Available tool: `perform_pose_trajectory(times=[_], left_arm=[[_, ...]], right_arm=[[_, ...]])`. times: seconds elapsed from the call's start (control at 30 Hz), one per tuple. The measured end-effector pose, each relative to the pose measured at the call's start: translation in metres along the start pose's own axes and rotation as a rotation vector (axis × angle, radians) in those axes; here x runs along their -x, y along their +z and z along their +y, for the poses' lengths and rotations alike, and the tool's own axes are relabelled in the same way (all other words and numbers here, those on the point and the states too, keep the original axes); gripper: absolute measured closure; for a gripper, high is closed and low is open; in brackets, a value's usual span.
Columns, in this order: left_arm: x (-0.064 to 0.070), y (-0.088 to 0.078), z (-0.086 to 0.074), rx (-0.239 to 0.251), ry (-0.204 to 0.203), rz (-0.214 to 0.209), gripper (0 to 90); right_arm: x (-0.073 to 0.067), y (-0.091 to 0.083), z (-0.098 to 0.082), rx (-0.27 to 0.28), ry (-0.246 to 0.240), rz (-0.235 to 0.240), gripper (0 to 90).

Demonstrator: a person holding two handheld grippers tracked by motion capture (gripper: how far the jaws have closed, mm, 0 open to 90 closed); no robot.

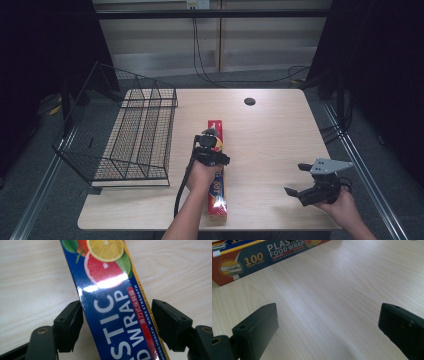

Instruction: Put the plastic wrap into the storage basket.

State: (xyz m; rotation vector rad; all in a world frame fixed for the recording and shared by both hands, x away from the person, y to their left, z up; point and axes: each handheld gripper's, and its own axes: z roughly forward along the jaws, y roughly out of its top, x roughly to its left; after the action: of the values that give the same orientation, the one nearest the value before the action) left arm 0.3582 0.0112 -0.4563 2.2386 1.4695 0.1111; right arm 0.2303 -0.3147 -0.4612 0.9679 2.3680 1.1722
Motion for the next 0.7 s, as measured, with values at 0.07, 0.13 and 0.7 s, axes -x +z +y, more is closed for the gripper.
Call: perform_pose_trajectory(times=[0.07, 0.13, 0.7], left_arm=[[-0.001, 0.0, 0.001, 0.0, -0.033, -0.012, 29.9], [-0.002, -0.001, 0.002, -0.02, -0.043, -0.014, 31.6], [-0.001, -0.011, 0.019, -0.154, -0.022, 0.017, 44.9]], right_arm=[[0.0, 0.0, 0.0, 0.0, 0.002, 0.0, 2.5], [0.0, 0.0, 0.0, 0.0, 0.0, 0.002, 2.5], [0.001, -0.001, 0.0, 0.012, 0.0, 0.005, 2.1]])
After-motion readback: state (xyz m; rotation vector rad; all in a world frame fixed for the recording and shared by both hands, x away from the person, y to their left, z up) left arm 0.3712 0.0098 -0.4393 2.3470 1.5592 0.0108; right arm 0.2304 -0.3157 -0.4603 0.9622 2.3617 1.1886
